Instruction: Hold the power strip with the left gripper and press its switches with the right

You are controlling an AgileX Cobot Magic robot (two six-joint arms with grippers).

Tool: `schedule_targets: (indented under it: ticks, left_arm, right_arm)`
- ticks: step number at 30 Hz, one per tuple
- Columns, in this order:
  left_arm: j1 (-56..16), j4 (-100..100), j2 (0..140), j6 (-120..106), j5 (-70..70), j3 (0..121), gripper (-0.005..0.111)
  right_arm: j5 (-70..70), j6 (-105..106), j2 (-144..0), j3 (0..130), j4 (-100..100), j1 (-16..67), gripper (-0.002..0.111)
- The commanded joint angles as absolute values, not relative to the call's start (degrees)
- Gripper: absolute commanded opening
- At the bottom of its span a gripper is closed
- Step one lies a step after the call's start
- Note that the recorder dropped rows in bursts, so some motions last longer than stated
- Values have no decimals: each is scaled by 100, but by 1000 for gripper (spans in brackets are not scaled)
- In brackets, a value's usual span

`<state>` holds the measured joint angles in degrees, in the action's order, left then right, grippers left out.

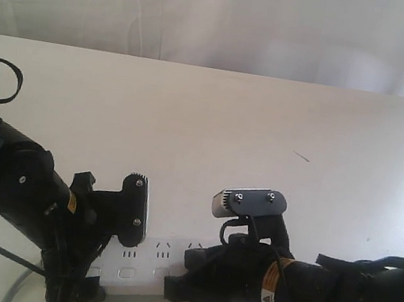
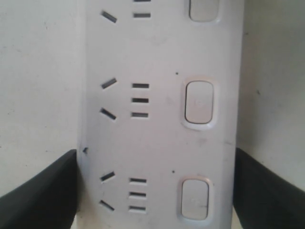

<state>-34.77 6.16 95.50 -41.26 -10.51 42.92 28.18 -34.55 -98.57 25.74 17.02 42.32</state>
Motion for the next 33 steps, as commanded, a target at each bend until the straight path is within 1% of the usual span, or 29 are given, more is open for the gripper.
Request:
schedule_targets:
  ticks: [1,5,9,13,22,33]
  left_arm:
    - [-3496,371,9833,-4204,-1747,4075,0]
    - [-3496,382,9833,-4204,-1747,4075,0]
    - [-3496,380,9833,-4178,-1757,4075,0]
    - [-3496,380,9833,-4178,-1757,4075,0]
    - [-3496,380,9833,-4178,-1757,4075,0]
    - [-3496,380,9833,-4178,-1757,4075,0]
  right_arm:
    - [2139,-4318,-10011,2455,2856,4233,0]
    - [2066,-4533,-10011,2455,3108,4233,0]
    - [1679,-4484,-10011,2455,3017,4233,0]
    - [1622,-4211,-10011,2455,2989,4233,0]
    - [1357,-3052,-9684,2455,1657,4224,0]
    - [1308,-3000,-9539,2402,1543,4224,0]
